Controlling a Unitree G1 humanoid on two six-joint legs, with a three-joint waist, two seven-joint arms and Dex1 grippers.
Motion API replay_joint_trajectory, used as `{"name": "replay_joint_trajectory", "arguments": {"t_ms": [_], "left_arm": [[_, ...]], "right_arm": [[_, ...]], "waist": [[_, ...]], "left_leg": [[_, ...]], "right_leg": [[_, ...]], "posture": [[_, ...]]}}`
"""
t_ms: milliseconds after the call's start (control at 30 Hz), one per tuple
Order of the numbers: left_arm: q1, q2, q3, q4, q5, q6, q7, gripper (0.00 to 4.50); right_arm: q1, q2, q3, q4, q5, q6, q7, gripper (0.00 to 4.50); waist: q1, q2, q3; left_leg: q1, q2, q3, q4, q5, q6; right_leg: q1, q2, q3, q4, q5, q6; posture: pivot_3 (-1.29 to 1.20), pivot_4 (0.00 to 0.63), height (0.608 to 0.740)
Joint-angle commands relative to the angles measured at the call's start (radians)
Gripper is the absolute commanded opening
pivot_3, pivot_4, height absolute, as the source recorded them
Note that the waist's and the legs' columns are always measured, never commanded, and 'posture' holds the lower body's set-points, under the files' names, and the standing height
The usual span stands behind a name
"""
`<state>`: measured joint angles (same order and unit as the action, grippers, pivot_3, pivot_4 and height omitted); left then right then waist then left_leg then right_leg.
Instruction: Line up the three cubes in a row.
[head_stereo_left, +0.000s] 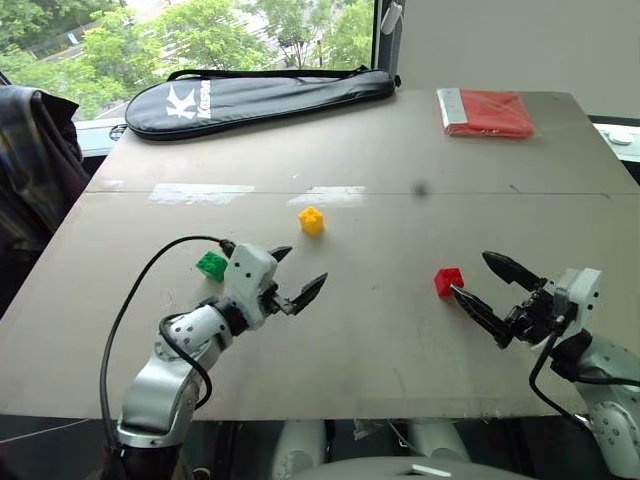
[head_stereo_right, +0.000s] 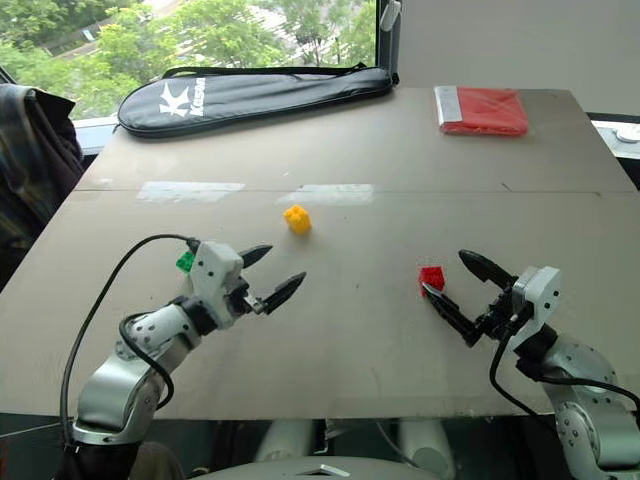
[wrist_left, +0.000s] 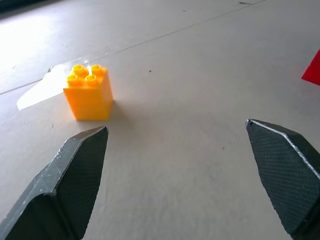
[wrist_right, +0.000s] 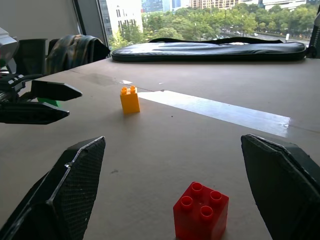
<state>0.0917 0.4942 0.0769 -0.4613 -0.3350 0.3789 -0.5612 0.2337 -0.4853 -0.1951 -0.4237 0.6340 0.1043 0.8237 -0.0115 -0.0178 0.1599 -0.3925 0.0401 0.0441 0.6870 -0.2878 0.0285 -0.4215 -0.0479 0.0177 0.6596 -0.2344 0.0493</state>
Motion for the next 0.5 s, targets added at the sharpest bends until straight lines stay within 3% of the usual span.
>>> {"name": "replay_joint_trajectory", "arguments": {"t_ms": [33, 300, 500], "left_arm": [[0.050, -0.026, 0.083, -0.043, 0.026, -0.063, 0.069, 4.50], [0.098, -0.107, 0.181, -0.052, 0.081, -0.119, 0.218, 4.50], [0.136, -0.029, 0.296, -0.008, 0.011, -0.165, 0.108, 4.50]], "right_arm": [[-0.015, -0.025, -0.022, 0.012, 0.045, -0.035, 0.106, 4.45], [-0.033, -0.054, -0.039, 0.040, 0.060, -0.037, 0.186, 4.45], [-0.039, -0.055, -0.043, 0.027, 0.082, -0.022, 0.195, 4.45]], "waist": [[0.001, 0.000, 0.000], [0.009, -0.001, 0.000], [0.006, -0.001, 0.000]], "left_leg": [[0.000, 0.000, 0.000, 0.000, 0.000, 0.000], [0.001, 0.000, 0.000, 0.001, 0.000, 0.000], [0.001, 0.000, 0.000, 0.001, 0.000, 0.000]], "right_leg": [[0.000, 0.000, 0.000, 0.000, 0.000, 0.000], [0.001, -0.001, 0.000, 0.000, 0.000, 0.000], [0.001, -0.001, 0.000, 0.000, 0.000, -0.001]], "posture": [[0.00, 0.150, 0.708], [0.00, 0.150, 0.708], [0.00, 0.150, 0.708]]}}
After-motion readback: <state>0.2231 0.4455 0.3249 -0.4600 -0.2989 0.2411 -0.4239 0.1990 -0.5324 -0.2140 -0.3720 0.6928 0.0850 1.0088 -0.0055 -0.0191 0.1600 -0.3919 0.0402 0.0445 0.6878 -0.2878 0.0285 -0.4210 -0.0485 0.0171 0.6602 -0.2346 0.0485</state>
